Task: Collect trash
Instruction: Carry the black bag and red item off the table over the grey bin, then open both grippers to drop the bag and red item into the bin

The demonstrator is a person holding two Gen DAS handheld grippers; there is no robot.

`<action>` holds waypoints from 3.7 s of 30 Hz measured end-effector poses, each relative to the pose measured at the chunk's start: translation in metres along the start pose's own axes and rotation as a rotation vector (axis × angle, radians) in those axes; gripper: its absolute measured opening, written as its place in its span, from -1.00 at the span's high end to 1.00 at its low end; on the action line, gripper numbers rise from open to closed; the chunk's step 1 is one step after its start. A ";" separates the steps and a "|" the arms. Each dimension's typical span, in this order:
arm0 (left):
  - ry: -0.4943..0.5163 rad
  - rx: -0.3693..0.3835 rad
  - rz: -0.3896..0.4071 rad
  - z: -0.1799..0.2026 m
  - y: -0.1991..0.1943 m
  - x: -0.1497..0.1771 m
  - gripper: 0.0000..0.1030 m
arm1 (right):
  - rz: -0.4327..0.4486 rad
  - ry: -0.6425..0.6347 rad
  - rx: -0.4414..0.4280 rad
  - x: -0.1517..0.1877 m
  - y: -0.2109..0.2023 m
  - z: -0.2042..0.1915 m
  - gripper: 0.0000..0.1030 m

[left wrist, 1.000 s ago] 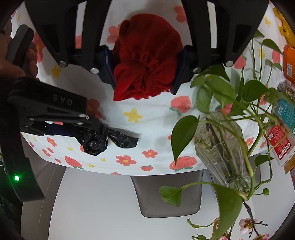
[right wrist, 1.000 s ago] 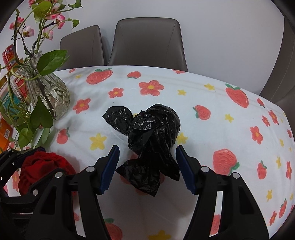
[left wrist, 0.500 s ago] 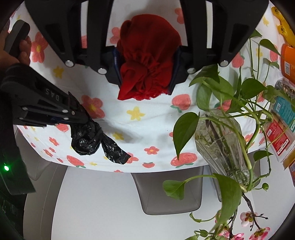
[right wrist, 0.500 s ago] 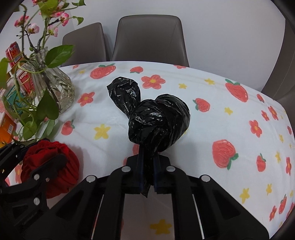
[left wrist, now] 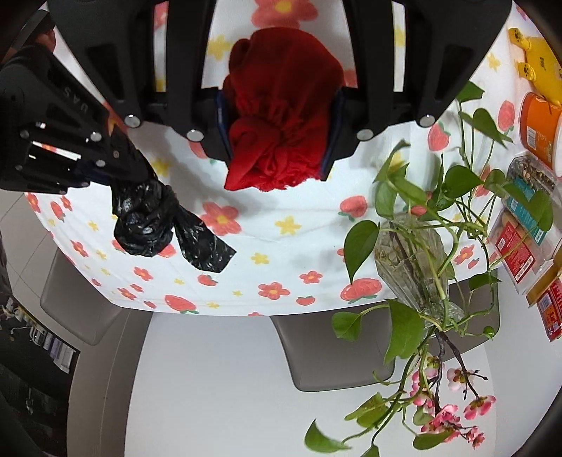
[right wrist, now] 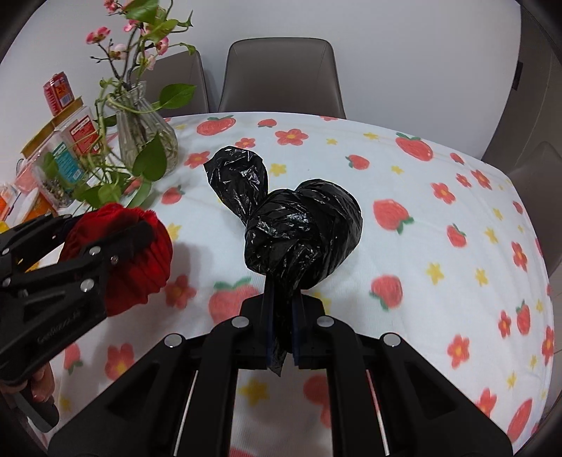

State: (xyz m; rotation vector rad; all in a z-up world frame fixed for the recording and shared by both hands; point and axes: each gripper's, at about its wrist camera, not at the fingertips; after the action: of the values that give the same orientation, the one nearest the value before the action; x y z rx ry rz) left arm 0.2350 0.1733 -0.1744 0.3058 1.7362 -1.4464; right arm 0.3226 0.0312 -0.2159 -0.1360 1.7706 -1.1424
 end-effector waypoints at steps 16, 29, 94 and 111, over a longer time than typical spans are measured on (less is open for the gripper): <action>0.145 0.148 0.018 0.040 -0.075 0.051 0.17 | 0.042 0.117 0.125 0.087 -0.099 -0.015 0.87; 0.329 0.318 0.022 0.155 -0.134 0.099 0.17 | 0.093 0.276 0.283 0.188 -0.212 0.025 0.87; 0.962 0.811 -0.420 0.423 -0.011 0.675 -0.14 | -0.200 1.269 0.691 0.805 -0.124 0.074 0.47; 0.966 0.805 -0.353 0.436 -0.012 0.641 -0.44 | -0.178 1.177 0.745 0.777 -0.150 0.088 0.00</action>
State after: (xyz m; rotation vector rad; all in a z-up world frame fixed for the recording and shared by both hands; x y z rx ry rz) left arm 0.0193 -0.4229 -0.6212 1.3579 1.8428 -2.4886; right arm -0.0622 -0.5306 -0.6288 1.0343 2.1191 -2.1898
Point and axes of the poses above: each gripper's, at about its wrist camera, not at the fingertips, and y roughly the way its jaws point, z to its right, x to its underside, and after that the axes turned 5 degrees about z, right-handed
